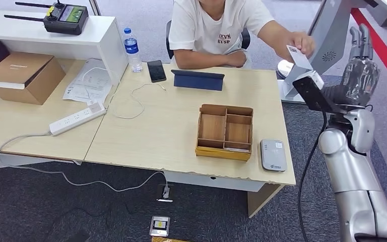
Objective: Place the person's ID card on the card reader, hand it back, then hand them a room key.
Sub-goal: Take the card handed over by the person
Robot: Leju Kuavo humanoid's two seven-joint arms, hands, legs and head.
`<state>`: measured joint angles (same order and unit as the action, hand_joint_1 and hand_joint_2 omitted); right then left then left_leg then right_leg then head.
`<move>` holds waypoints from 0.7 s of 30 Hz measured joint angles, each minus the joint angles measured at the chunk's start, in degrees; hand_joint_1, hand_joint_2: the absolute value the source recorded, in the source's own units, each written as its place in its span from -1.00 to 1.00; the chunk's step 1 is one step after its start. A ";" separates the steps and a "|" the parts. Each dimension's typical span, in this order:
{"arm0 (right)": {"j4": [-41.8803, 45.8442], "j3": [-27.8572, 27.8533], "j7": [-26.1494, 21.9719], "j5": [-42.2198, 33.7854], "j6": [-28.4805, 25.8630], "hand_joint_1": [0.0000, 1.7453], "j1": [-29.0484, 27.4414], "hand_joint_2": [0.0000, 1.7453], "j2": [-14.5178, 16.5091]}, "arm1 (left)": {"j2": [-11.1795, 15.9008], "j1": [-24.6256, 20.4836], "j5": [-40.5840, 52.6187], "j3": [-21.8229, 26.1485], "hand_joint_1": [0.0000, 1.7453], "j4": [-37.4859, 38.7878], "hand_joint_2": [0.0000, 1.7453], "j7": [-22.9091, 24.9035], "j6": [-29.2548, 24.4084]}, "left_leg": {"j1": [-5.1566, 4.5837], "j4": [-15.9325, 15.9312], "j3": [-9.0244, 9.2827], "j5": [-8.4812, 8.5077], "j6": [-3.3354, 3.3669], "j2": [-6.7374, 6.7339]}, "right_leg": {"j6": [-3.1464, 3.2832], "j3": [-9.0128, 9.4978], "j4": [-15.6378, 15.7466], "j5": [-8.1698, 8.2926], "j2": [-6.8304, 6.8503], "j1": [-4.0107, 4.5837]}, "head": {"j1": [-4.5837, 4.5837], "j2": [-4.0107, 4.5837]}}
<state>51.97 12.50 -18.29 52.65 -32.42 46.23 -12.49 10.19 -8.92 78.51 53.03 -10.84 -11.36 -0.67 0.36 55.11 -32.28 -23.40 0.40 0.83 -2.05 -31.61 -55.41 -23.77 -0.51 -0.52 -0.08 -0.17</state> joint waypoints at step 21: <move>-15.33 3.40 -1.10 -2.38 -2.26 1.00 6.22 1.00 3.88 | 0.43 -0.01 0.14 -0.96 -1.00 0.00 -1.00 0.32 -0.15 | 0.01 0.00 -0.01 0.00 0.00 -0.01 | 0.00 -0.01 0.00 0.00 0.00 0.01 | -0.02 -0.01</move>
<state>36.64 15.90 -19.39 50.26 -34.69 52.45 -8.60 10.62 -8.93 78.65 52.07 -10.84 -11.04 -0.82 0.37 55.11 -32.28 -23.40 0.40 0.82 -2.06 -31.62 -55.41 -23.78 -0.52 -0.51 -0.10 -0.19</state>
